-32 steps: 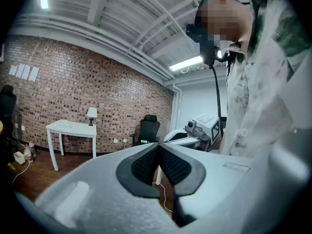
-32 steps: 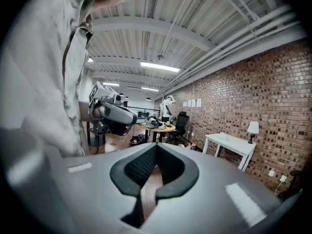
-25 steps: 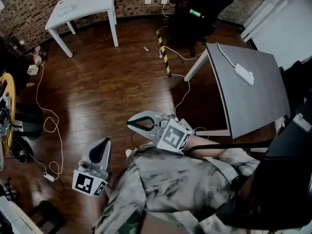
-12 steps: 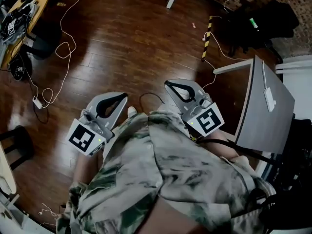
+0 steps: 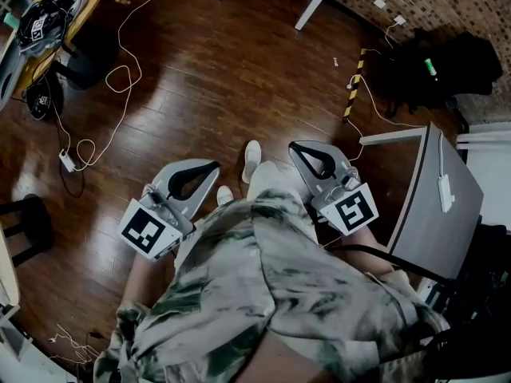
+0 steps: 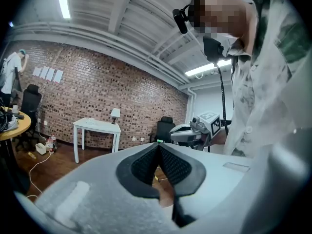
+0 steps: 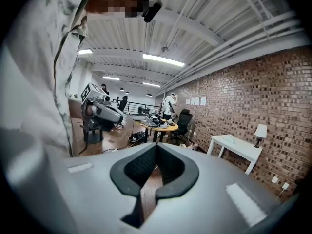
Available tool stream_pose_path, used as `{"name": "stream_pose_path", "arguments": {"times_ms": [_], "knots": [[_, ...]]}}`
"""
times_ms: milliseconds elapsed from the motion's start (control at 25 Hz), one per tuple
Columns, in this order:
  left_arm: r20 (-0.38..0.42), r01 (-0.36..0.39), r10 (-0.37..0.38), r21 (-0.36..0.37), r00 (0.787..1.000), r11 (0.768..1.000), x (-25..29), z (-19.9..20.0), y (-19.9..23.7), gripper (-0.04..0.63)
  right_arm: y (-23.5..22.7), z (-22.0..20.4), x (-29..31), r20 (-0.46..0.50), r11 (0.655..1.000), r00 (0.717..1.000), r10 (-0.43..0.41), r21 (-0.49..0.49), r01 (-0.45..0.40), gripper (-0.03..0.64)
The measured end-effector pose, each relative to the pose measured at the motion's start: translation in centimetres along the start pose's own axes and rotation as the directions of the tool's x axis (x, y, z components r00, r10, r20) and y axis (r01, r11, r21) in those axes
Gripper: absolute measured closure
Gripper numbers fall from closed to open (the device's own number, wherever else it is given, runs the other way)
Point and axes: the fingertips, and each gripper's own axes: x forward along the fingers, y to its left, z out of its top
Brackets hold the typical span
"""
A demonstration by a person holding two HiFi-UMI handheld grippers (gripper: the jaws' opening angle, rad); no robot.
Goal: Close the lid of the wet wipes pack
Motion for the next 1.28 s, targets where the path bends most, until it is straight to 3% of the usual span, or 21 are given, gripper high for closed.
{"name": "stream_pose_path", "arguments": {"times_ms": [360, 720, 1040, 1280], "knots": [[-0.036, -0.088, 0.087, -0.003, 0.996, 0.996, 2.8, 0.4, 6.9, 0.595, -5.9, -0.3, 5.9, 0.042, 0.998, 0.997, 0.060, -0.011, -0.060, 0.611], [-0.062, -0.079, 0.081, 0.034, 0.995, 0.996, 12.9, 5.3, 15.8, 0.594, -17.3, 0.3, 11.4, 0.078, 0.995, 0.992, 0.100, 0.004, -0.100, 0.611], [-0.082, -0.027, 0.034, 0.093, 0.996, 0.995, 21.7, 9.4, 21.4, 0.595, -25.9, 0.0, 14.8, 0.094, 0.994, 0.990, 0.106, 0.014, -0.108, 0.611], [-0.075, -0.008, 0.012, 0.056, 0.997, 0.998, 25.3, 10.2, 24.5, 0.595, -29.4, -0.8, 16.5, 0.073, 0.996, 0.993, 0.093, 0.009, -0.094, 0.611]]}}
